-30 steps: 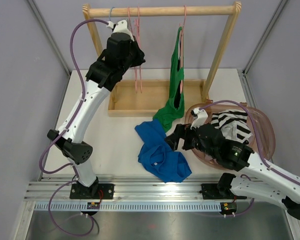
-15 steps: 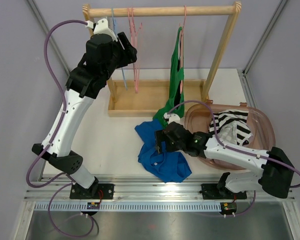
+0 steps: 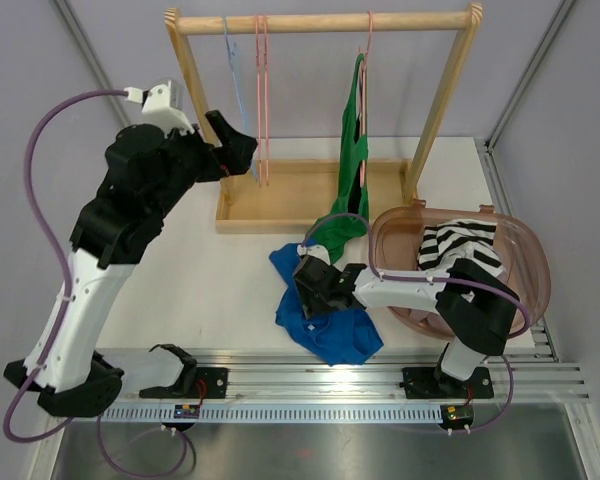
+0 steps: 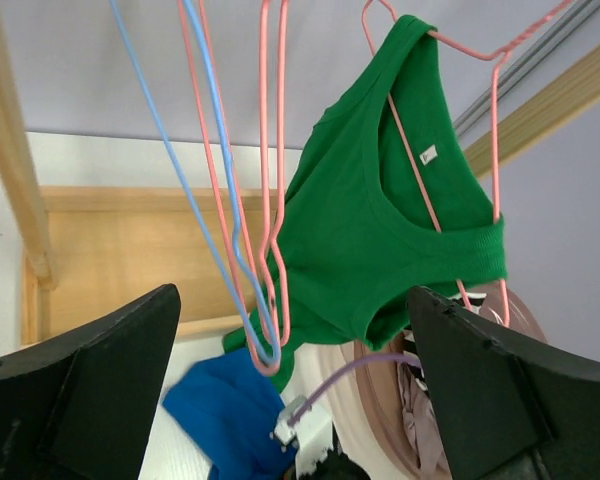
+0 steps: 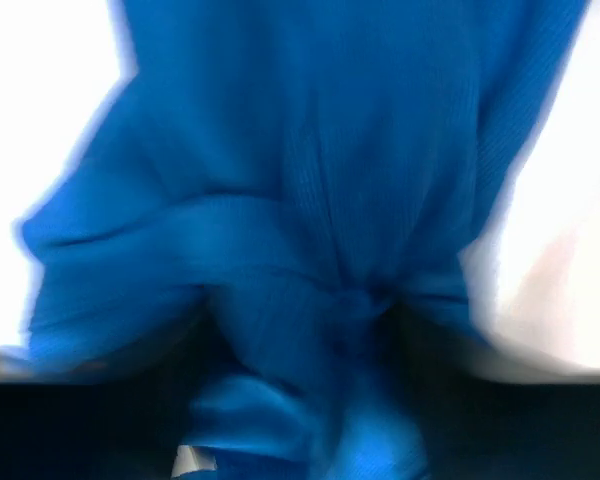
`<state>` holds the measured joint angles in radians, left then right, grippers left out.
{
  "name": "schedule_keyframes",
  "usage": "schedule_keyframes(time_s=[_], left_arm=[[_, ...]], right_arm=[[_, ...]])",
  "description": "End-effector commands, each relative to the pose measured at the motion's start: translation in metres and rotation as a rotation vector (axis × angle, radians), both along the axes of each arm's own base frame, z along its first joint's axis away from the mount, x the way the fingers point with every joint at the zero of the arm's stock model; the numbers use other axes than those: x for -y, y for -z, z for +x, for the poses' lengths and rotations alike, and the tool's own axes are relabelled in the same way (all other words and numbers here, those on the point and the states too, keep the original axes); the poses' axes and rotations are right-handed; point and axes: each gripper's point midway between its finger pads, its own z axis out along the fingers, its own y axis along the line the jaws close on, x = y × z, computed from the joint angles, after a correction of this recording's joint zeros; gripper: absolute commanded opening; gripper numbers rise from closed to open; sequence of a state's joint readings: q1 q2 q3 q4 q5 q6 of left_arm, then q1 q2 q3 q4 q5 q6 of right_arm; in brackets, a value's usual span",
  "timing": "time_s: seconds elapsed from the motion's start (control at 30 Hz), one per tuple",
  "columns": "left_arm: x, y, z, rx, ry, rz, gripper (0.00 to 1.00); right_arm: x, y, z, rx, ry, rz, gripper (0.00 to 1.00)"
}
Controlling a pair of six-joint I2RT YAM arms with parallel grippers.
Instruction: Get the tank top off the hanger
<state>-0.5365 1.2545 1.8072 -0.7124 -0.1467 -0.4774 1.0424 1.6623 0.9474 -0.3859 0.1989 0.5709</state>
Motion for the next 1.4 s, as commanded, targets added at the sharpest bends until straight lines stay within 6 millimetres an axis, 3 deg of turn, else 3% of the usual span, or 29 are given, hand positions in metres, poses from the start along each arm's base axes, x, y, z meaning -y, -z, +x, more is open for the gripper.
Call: schedule_keyframes(time_s=[0.0,0.07,0.1,0.13,0.17,0.2,0.3,0.43,0.53,0.67,0.8,1.03,1.13,1.2,1.23,1.3,1.37], left_arm=[[-0.024,-0.011,-0.028,0.080,-0.022,0.007,0.99],[-0.043,-0.013,-0.050,0.115,-0.048,0.003,0.99],[-0.049,0.006,-0.052,0.091,-0.070,0.032,0.99],[-0.054,0.012,-0.058,0.092,-0.075,0.040,0.99],[-0.067,0.010,-0.072,0.125,-0.090,0.041,0.99],[-0.071,0.027,-0.073,0.102,-0.099,0.066,0.99],[-0.094,0.037,-0.095,0.126,-0.143,0.086,0.99],[-0.116,0.068,-0.110,0.103,-0.194,0.144,0.99],[-0.130,0.088,-0.119,0.080,-0.226,0.202,0.99],[-0.147,0.098,-0.127,0.073,-0.274,0.247,0.99],[-0.157,0.099,-0.133,0.078,-0.304,0.263,0.99],[-0.159,0.095,-0.138,0.088,-0.313,0.230,0.99],[-0.153,0.092,-0.138,0.097,-0.287,0.208,0.99],[-0.149,0.090,-0.137,0.102,-0.271,0.196,0.99],[-0.146,0.087,-0.137,0.108,-0.254,0.184,0.99],[-0.140,0.085,-0.136,0.111,-0.233,0.170,0.99],[-0.131,0.081,-0.135,0.121,-0.196,0.147,0.99]], right_arm=[[-0.024,-0.001,-0.005,0.001,-0.056,0.036,0.54],[-0.028,-0.009,-0.004,0.026,-0.063,0.053,0.37],[-0.030,-0.015,-0.006,0.041,-0.067,0.059,0.28],[-0.030,-0.022,-0.004,0.062,-0.066,0.064,0.06],[-0.028,-0.038,-0.003,0.088,-0.063,0.091,0.00],[-0.027,-0.048,-0.002,0.107,-0.058,0.103,0.00],[-0.010,-0.096,0.004,0.199,-0.013,0.144,0.00],[0.029,-0.156,0.012,0.333,0.076,0.149,0.00],[0.063,-0.200,0.007,0.398,0.116,0.167,0.00],[0.096,-0.251,0.002,0.473,0.164,0.194,0.00],[0.143,-0.285,0.002,0.555,0.264,0.139,0.00],[0.223,-0.312,0.006,0.660,0.494,-0.100,0.00],[0.248,-0.319,0.023,0.694,0.612,-0.182,0.00],[0.263,-0.299,0.040,0.628,0.670,-0.228,0.00],[0.258,-0.296,0.056,0.637,0.667,-0.218,0.00],[0.259,-0.265,0.072,0.554,0.672,-0.224,0.00],[0.273,-0.238,0.093,0.495,0.742,-0.252,0.00]])
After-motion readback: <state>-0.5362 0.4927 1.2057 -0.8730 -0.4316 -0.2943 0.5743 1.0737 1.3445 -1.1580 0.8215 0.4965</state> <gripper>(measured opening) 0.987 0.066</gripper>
